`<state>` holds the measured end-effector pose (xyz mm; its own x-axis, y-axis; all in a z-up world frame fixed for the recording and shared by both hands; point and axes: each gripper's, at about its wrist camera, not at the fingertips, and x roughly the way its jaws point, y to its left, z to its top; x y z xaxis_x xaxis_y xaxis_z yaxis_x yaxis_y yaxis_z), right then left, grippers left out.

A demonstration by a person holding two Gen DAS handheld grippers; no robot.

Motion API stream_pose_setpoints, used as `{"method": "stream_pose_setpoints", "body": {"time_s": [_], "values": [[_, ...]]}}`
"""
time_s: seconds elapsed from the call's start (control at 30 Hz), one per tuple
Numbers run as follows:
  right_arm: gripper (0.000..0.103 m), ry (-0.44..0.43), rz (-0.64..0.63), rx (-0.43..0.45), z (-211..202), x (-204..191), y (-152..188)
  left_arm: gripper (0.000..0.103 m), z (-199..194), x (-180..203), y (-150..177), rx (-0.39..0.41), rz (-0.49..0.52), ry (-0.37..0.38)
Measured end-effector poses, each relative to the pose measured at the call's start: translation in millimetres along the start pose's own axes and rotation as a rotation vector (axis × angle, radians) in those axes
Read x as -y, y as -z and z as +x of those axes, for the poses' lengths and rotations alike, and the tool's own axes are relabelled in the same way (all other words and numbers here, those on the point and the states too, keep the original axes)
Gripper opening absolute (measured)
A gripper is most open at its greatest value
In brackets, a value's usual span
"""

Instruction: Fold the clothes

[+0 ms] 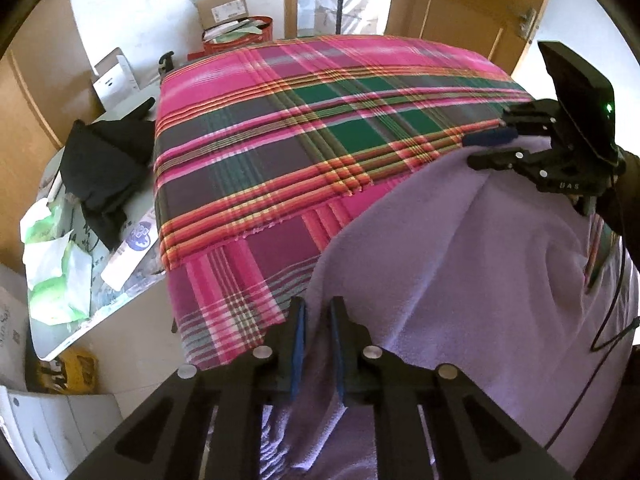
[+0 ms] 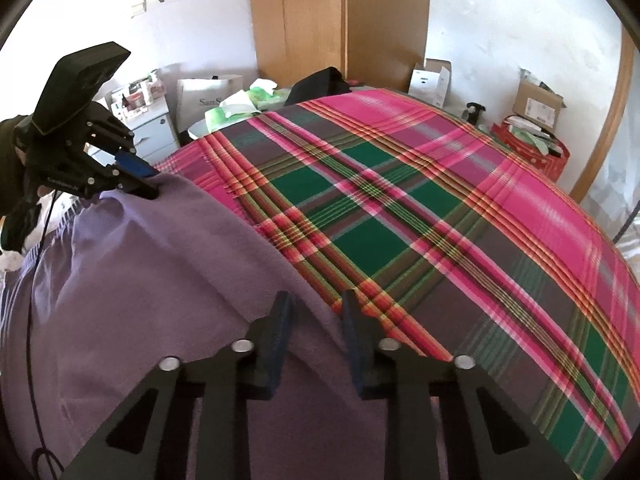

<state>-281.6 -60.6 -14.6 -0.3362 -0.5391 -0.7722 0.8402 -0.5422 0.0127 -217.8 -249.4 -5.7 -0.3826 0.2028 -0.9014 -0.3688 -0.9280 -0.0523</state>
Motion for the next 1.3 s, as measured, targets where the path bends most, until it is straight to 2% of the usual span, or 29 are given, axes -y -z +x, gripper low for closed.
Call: {"method": "stream_pose_setpoints", "body": {"time_s": [0.07, 0.2, 0.5, 0.67, 0.87, 1.3], "values": [[0.009, 0.001, -0.008, -0.003, -2, -2, 1, 0.010, -1, 0, 1, 0.007, -0.015, -0.007], [0.004, 0.028, 0.001, -0.004, -6, -7, 2, 0.007, -2, 2, 2, 0.011, -0.027, -0.030], [0.003, 0.069, -0.011, 0.036, -40, -32, 0, 0.006, -26, 15, 6, 0.063, -0.016, -0.086], [0.003, 0.050, 0.022, 0.064, -63, -44, 2, 0.006, -44, 26, 12, 0.087, -0.006, -0.127], [0.003, 0.053, 0.007, 0.101, -92, -68, 5, 0.005, -67, 36, 20, 0.112, -0.008, -0.134], [0.003, 0.042, -0.011, 0.109, -131, -107, 21, 0.005, -101, 57, 44, 0.137, -0.032, -0.136]]}}
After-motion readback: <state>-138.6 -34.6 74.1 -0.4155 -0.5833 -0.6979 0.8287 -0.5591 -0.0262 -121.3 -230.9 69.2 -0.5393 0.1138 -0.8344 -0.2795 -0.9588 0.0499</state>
